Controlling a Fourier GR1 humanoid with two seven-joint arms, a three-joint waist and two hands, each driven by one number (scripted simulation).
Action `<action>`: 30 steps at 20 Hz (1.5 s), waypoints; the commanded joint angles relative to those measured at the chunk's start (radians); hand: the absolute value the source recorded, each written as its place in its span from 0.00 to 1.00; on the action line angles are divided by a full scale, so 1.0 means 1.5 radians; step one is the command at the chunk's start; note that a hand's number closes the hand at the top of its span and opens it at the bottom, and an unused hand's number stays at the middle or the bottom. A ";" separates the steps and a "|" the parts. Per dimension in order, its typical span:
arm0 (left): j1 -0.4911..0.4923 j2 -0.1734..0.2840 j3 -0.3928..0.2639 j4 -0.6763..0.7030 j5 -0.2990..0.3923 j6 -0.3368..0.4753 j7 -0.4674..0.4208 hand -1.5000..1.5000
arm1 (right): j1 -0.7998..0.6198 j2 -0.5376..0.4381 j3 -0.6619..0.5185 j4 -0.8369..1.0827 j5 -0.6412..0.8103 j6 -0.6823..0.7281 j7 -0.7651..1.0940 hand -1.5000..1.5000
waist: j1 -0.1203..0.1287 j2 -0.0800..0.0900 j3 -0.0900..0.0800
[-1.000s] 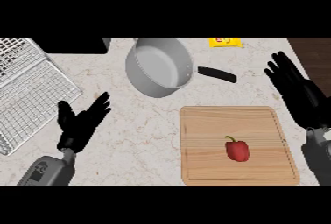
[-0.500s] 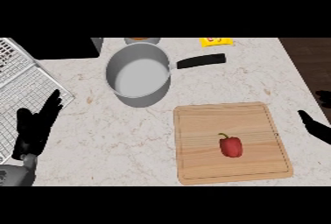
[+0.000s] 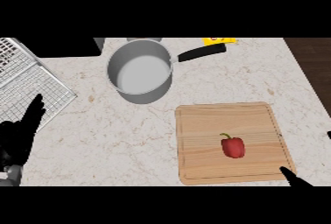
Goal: Pick the bell pepper from the cutting board and place it in the pot
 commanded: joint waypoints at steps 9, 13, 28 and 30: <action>0.016 -0.013 -0.013 -0.054 -0.023 0.006 0.000 0.50 | 0.036 -0.024 0.093 -0.228 0.288 0.303 0.439 0.00 | 0.050 0.016 -0.001; -0.001 -0.010 -0.022 -0.062 -0.021 -0.015 0.015 0.50 | -0.038 -0.023 0.127 -0.203 0.289 0.459 0.568 0.00 | 0.061 0.019 0.000; 0.029 -0.035 0.000 -0.028 -0.057 -0.011 -0.021 0.50 | -0.343 0.175 0.206 -0.076 0.221 0.758 0.849 0.00 | 0.036 0.012 0.002; -0.009 -0.050 -0.008 -0.047 -0.059 0.007 0.030 0.50 | -0.372 0.187 0.184 0.007 0.217 0.753 0.825 0.00 | 0.037 0.013 0.003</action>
